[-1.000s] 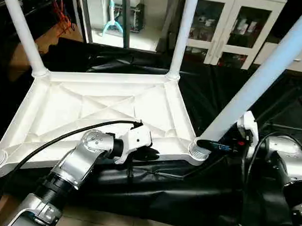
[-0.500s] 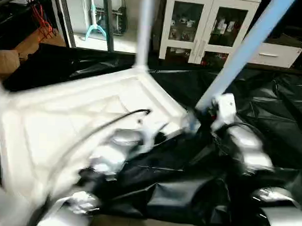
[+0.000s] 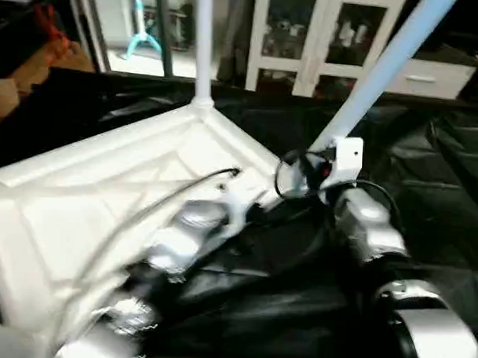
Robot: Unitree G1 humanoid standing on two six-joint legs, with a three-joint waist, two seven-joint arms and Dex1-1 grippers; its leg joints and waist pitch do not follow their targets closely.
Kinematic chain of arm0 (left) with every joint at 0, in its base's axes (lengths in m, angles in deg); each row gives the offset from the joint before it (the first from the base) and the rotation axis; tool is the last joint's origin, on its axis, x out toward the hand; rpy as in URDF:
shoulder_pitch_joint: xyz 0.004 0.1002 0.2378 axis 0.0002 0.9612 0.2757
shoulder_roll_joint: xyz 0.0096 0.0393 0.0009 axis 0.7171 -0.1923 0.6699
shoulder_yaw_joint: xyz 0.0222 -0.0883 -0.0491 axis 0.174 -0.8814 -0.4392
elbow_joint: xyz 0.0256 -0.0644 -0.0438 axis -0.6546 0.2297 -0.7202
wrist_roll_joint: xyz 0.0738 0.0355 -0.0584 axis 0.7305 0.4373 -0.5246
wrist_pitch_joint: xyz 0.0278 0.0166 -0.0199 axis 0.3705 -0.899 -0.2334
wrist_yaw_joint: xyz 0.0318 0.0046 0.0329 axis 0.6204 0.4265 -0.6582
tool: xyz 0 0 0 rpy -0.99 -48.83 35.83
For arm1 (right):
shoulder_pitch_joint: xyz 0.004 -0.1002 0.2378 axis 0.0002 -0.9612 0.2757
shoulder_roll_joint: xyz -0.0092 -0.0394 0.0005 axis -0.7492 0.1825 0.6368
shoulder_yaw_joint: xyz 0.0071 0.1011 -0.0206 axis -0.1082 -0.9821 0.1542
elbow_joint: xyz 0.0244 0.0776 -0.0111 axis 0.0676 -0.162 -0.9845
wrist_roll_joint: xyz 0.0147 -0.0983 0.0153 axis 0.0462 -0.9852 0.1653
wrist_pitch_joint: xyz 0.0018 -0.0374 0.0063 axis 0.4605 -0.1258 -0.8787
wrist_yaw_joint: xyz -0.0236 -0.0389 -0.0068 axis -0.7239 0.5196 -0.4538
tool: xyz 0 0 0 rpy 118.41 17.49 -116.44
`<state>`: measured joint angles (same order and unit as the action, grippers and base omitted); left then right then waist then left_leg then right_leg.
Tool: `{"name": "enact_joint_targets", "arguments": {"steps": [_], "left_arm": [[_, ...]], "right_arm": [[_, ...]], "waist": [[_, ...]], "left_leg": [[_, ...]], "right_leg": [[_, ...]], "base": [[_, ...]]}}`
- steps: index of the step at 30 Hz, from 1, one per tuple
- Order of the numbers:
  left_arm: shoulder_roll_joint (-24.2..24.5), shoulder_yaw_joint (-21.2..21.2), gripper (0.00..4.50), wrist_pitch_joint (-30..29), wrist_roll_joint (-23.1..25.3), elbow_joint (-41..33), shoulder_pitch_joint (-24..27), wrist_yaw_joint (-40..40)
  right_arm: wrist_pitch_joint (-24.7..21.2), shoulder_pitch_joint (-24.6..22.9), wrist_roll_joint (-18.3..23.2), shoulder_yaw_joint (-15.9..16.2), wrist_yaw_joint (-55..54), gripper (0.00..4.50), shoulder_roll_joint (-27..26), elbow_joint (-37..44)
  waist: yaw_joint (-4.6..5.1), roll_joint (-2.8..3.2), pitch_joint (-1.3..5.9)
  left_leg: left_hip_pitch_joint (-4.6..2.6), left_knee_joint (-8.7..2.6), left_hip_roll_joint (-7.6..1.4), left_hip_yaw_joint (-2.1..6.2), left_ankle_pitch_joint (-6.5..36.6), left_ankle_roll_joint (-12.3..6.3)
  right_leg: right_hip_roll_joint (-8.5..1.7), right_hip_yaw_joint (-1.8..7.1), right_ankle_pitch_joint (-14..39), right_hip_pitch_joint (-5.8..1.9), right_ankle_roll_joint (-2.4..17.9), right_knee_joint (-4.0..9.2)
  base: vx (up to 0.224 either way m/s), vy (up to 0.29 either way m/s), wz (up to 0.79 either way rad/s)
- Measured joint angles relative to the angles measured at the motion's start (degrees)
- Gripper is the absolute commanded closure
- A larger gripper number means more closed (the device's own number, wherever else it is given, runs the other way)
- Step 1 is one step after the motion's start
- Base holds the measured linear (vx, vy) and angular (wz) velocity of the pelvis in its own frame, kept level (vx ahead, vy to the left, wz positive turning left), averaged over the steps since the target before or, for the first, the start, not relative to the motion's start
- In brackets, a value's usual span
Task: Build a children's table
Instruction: Insert table leg to table base
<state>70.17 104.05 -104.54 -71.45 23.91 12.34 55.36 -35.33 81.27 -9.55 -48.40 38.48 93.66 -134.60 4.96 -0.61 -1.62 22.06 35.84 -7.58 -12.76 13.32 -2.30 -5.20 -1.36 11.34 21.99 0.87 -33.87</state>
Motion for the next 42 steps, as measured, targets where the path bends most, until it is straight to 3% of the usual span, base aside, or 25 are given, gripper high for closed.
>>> {"name": "enact_joint_targets", "arguments": {"steps": [4, 7, 13, 17, 22, 30, 32, 34, 36, 38, 42], "left_arm": [[10.0, 0.5, 4.5, 6.9, -2.5, -3.9, 3.3, 13.8], [14.0, 0.9, 4.5, 8.6, -3.8, -5.5, 4.4, 21.0], [16.1, 2.2, 4.5, 10.1, -6.2, -6.8, 5.6, 27.8], [16.5, 2.6, 4.5, 11.2, -6.4, -7.3, 6.6, 29.0], [16.7, 2.6, 4.5, 11.2, -6.2, -7.3, 6.8, 28.8], [17.2, 2.6, 4.5, 10.6, -5.8, -7.3, 7.5, 28.1], [17.4, 2.6, 4.5, 9.5, -5.0, -7.4, 7.5, 26.8], [16.4, 2.3, 4.5, 6.2, -3.1, -7.5, 6.8, 23.3], [13.6, 1.9, 4.5, 2.0, -1.0, -7.2, 5.4, 18.3], [7.7, 1.5, 4.5, -4.1, 1.3, -5.7, 3.4, 11.1], [-0.8, 2.3, 4.5, -10.1, 3.2, -3.3, 0.9, 2.5]], "right_arm": [[-6.1, -4.6, 2.7, 4.4, 23.7, 2.63, 8.5, 8.4], [-8.7, -6.9, 4.1, 7.5, 36.8, 2.64, 13.4, 12.8], [-7.7, -7.0, 3.5, 11.3, 49.9, 2.64, 18.2, 12.9], [-6.8, -8.7, 3.5, 11.8, 51.4, 2.64, 18.8, 14.5], [-3.6, -10.0, 3.5, 11.9, 49.5, 2.64, 18.1, 14.7], [-1.5, -12.4, 3.5, 11.9, 45.8, 2.64, 16.4, 15.5], [-1.0, -12.8, 3.4, 11.8, 43.2, 2.64, 15.0, 15.1], [-1.0, -12.1, 3.2, 10.9, 35.7, 2.64, 11.8, 13.2], [-1.0, -10.2, 2.8, 9.5, 25.1, 2.64, 7.9, 10.0], [-1.0, -7.4, 1.9, 7.0, 10.0, 2.64, 3.3, 5.8], [-1.0, -4.6, 1.0, 4.3, -5.4, 2.64, -0.3, 2.1]], "waist": [[-0.93, 0.12, 0.02], [-2.06, 0.15, 0.07], [-3.73, -0.27, 0.35], [-4.1, -0.73, 0.73], [-3.83, -1.04, 0.93], [-3.49, -1.22, 1.01], [-3.19, -1.22, 1.03], [-2.2, -1.25, 1.06], [-1.36, -1.19, 1.04], [-0.59, -0.93, 1.03], [-0.52, -0.7, 1.12]], "left_leg": [[0.0, -0.15, -0.17, 0.09, 0.0, 0.04], [-0.09, -0.15, -0.25, 0.1, 0.0, -0.01], [-0.12, -0.15, -0.25, -0.01, 0.1, 0.01], [-0.3, -0.22, -0.32, 0.0, 0.1, 0.12], [-0.45, -0.29, -0.34, 0.01, 0.2, 0.31], [-1.37, -0.5, -0.43, 0.06, 0.6, 1.01], [-1.8, -0.62, -0.45, 0.07, 0.5, 1.17], [-2.14, -0.7, -0.45, 0.12, 0.5, 1.35], [-2.07, -0.69, -0.44, 0.21, 0.4, 1.45], [-1.98, -0.68, -0.39, 0.29, 0.4, 1.47], [-1.84, -0.68, -0.31, 0.3, 0.4, 1.46]], "right_leg": [[-0.01, -0.5, 0.3, -0.06, 0.2, 0.0], [-0.04, -0.74, 0.5, -0.17, 0.6, -0.14], [-0.09, -0.79, 0.8, -0.21, 1.0, -0.17], [-0.05, -0.87, 0.8, -0.29, 1.2, -0.25], [-0.03, -0.87, 0.9, -0.39, 1.2, -0.25], [0.09, -0.85, 1.2, -1.17, 1.1, -0.14], [0.12, -0.83, 1.2, -1.24, 1.1, -0.11], [0.1, -0.85, 1.3, -1.46, 1.0, -0.13], [0.06, -0.89, 1.6, -1.32, 0.4, -0.1], [0.01, -0.95, 1.7, -1.25, 0.3, 0.11], [-0.04, -0.97, 1.7, -1.34, 0.3, 0.55]], "base": [[0.0, 0.0, 0.0], [0.0, 0.0, 0.0], [0.0, 0.0, 0.0], [0.0, 0.0, 0.0], [0.0, 0.0, 0.0], [0.0, 0.0, 0.0], [0.0, 0.0, 0.0], [0.0, 0.0, 0.0], [-0.057, -0.001, -0.06], [-0.06, 0.012, -0.07], [0.0, 0.0, 0.0]]}}
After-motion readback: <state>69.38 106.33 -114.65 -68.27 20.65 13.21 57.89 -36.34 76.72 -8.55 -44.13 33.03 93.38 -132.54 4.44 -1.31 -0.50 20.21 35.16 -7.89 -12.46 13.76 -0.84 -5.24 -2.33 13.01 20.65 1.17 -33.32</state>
